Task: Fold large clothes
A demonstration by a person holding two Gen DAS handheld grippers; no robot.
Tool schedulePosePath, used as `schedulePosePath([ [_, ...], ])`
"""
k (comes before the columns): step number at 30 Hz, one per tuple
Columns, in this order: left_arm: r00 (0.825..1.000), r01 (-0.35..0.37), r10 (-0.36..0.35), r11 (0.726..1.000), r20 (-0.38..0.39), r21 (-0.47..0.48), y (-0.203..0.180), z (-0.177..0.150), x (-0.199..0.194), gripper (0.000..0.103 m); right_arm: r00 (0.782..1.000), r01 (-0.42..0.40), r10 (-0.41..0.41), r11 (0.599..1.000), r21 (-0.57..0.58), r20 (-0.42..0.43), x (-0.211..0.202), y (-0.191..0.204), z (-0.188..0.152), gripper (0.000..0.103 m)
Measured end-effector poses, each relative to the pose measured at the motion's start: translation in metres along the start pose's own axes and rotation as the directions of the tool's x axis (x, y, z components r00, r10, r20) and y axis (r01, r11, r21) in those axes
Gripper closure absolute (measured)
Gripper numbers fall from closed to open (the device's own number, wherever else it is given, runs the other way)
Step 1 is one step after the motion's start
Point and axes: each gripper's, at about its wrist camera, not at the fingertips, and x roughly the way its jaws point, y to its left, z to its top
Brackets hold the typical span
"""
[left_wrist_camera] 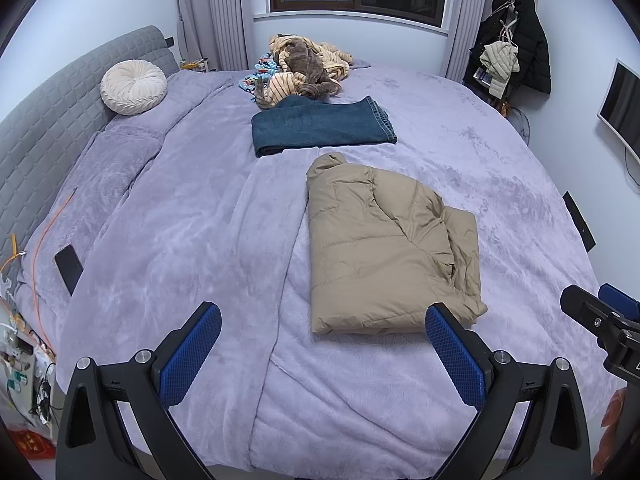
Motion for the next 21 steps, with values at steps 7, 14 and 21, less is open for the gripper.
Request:
schedulePosePath([
  [7,1.0,0.0,0.0,1.0,0.001,0.0,0.0004,0.0001,0.0,0.001,1.0,0.002,-0.002,1.0,0.0,0.0,-0.0012,0.0014,-0.0009,0.0],
  [14,1.0,0.001,-0.001,1.0,0.002,0.0,0.0017,-0.0002,0.0001,0.001,1.0,0.001,-0.001,1.0,0.0,0.001,-0.0007,0.0028,-0.0012,0.0],
  [21,1.0,0.001,-0.001,1.0,0.004,0.001,0.0021,-0.0002,0.0001,0.001,1.0,0.002,-0.002,1.0,0.0,0.001,-0.0013,0.0036,-0.0017,0.0],
])
